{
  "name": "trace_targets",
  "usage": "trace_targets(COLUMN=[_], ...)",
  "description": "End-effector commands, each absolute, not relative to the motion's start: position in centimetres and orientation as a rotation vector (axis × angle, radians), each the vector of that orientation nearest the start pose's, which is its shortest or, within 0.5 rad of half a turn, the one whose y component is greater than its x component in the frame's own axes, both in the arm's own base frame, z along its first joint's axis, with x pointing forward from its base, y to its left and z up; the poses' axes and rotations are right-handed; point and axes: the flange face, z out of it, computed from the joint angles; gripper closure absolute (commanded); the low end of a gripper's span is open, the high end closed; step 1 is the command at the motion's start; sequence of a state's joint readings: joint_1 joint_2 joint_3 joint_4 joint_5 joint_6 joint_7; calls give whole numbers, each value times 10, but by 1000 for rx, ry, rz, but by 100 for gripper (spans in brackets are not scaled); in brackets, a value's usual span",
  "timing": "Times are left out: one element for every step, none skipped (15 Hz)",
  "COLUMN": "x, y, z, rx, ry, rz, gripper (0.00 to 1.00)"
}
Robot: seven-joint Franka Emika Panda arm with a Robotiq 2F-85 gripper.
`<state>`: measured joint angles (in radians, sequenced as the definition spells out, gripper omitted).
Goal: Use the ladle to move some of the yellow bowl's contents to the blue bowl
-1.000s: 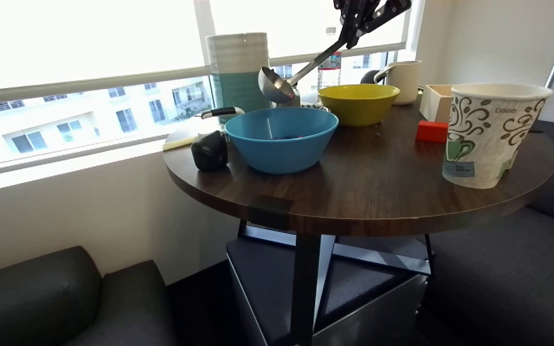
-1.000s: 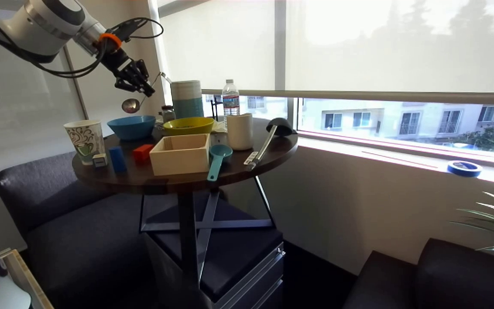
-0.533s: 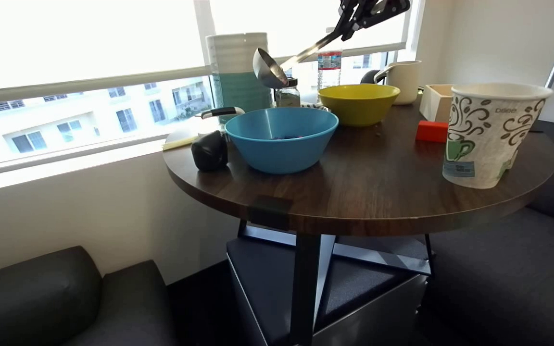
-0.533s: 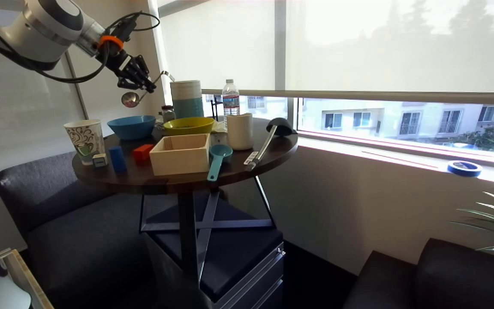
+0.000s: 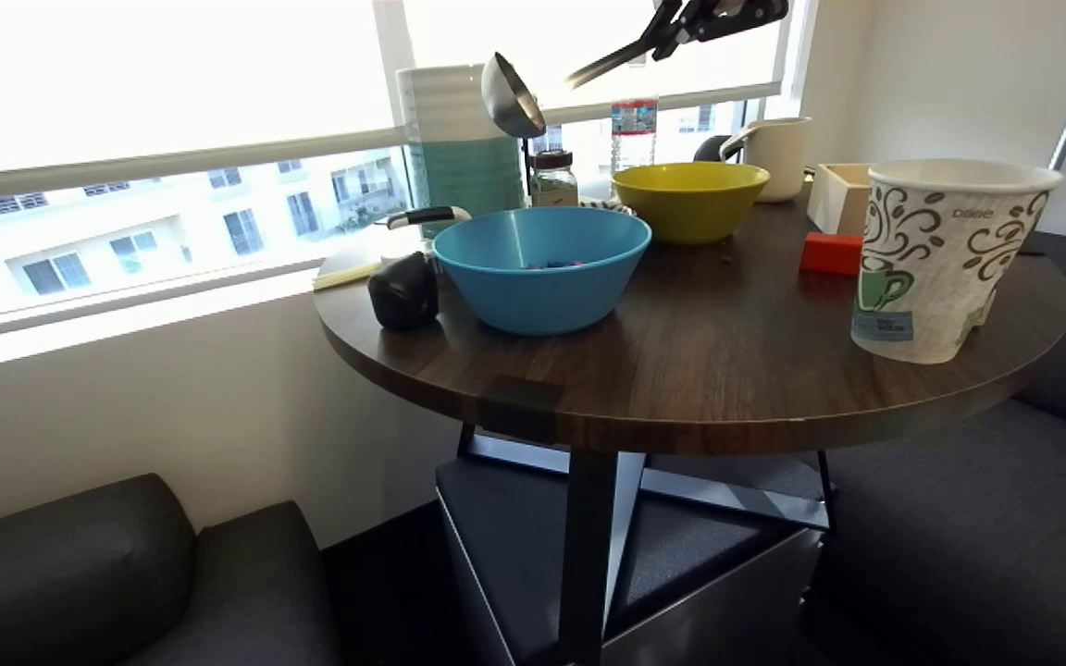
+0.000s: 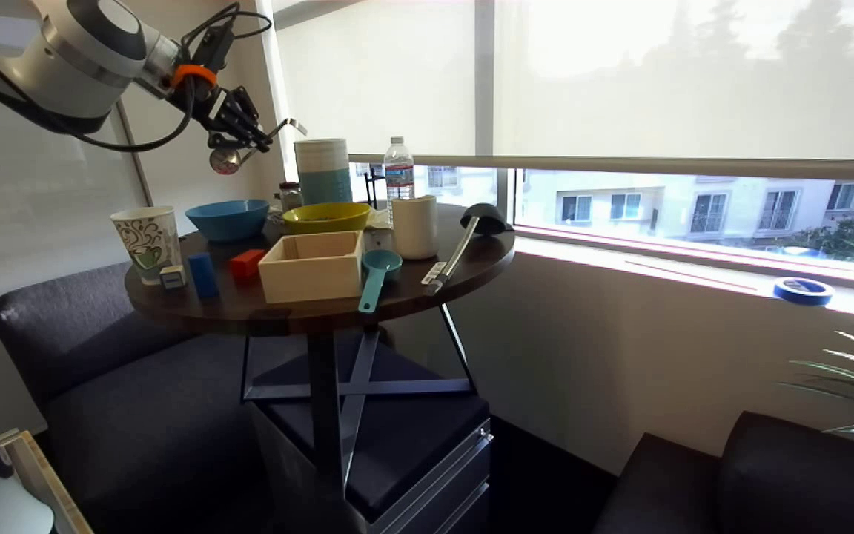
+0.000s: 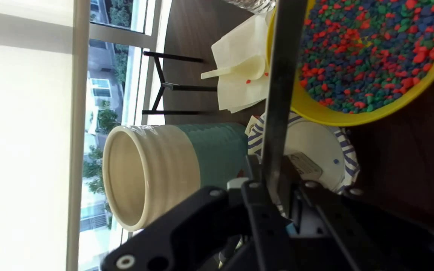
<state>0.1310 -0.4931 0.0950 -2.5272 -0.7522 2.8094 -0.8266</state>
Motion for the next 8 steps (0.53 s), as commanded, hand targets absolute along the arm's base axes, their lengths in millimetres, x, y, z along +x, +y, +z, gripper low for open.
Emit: trace_targets(x=[405,405,408,414,413,413,413,413], y=[127,125,122,128,125,123,122,122], z=[525,524,520,522,519,518,518,518], rx=[1504,1497,1496,1525,1529,1533,1534,1534], ry=[1710,1711,1741,1734,1736,1736,1735,1735], rz=[724,745,750,719,725,727,729,730], gripper=[96,96,96,85,85,85,85,96])
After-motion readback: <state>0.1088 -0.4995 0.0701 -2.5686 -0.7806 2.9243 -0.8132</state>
